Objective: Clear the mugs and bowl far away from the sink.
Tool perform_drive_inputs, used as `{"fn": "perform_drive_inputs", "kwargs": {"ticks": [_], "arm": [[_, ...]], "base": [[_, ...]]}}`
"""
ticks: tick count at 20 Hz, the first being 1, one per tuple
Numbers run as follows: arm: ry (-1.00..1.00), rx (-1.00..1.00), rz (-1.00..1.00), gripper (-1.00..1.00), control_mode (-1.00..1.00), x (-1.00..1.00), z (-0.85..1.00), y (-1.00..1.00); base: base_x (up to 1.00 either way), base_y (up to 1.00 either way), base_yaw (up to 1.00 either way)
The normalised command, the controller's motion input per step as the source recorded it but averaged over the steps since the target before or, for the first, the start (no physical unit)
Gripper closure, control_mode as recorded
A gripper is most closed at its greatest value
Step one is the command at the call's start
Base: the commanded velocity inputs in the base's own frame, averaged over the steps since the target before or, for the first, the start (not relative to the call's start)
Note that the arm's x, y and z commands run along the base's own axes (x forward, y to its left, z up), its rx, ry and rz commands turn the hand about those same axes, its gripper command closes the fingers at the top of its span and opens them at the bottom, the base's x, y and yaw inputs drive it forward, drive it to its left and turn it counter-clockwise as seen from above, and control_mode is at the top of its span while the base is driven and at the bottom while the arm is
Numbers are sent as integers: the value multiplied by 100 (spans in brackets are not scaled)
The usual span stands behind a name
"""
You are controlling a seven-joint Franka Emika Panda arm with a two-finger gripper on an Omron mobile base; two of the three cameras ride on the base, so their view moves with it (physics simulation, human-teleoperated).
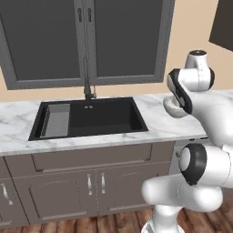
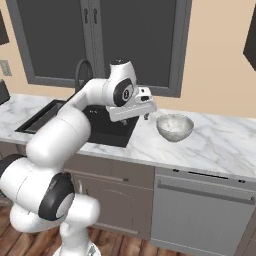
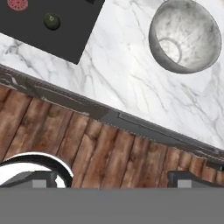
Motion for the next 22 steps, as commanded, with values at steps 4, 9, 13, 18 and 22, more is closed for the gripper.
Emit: {"fn": "perform_drive_inputs", "kwargs": {"ticks": [4, 9, 13, 18, 22], "arm": [[10, 0, 8, -100, -100, 12, -43, 0], [0, 2, 4, -100, -100, 10, -25, -1], [0, 0, 2, -100, -100, 11, -12, 0], [0, 0, 3, -100, -100, 14, -10, -3], [0, 0, 5, -100, -100, 16, -16, -3]], "base": [[0, 0, 0], [0, 0, 0], [0, 0, 0], [0, 0, 0], [0, 0, 0]]}}
